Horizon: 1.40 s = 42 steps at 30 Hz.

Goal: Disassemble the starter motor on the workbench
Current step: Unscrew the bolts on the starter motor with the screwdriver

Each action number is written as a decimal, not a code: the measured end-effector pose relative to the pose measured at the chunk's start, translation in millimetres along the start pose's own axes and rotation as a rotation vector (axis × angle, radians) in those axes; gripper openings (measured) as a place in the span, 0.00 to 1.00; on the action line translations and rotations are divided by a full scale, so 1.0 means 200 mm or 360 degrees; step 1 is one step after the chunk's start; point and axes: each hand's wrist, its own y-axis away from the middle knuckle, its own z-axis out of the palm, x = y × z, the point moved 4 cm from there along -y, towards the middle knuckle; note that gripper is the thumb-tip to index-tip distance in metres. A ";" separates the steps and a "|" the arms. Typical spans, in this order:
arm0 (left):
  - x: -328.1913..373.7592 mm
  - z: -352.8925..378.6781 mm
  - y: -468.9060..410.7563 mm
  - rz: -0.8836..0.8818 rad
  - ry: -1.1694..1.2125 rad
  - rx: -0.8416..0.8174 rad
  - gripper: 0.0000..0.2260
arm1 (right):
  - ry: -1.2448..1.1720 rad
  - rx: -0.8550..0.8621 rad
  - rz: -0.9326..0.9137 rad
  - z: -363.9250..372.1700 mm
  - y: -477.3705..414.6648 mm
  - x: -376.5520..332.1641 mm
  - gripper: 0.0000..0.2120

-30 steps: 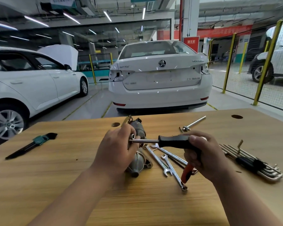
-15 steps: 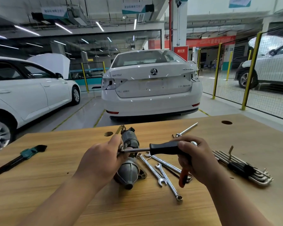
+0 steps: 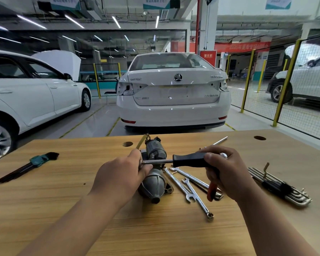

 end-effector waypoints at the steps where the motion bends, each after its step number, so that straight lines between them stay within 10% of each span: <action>1: -0.01 0.01 0.00 -0.0026 -0.0026 -0.0017 0.13 | 0.0046 -0.0014 -0.0016 0.02 0.00 -0.01 0.13; 15: -0.07 0.13 0.04 -0.0105 0.0095 -0.0263 0.13 | 0.0462 -0.0175 0.0165 0.14 -0.01 -0.09 0.06; 23: 0.00 0.22 0.17 0.0118 0.0590 -0.0789 0.17 | 0.0931 -0.0111 0.0014 0.21 -0.07 -0.09 0.21; 30: -0.12 0.26 0.32 0.0021 0.0745 -0.0368 0.24 | 0.0615 0.0589 -0.0075 0.12 0.01 -0.07 0.15; 36: -0.15 0.29 0.39 0.0121 0.0817 -0.0118 0.31 | 0.0711 0.0081 0.0958 0.19 0.20 0.02 0.18; 42: -0.15 0.24 0.40 0.0068 0.0748 0.0100 0.26 | -0.0155 0.0201 0.0912 0.23 0.23 0.01 0.11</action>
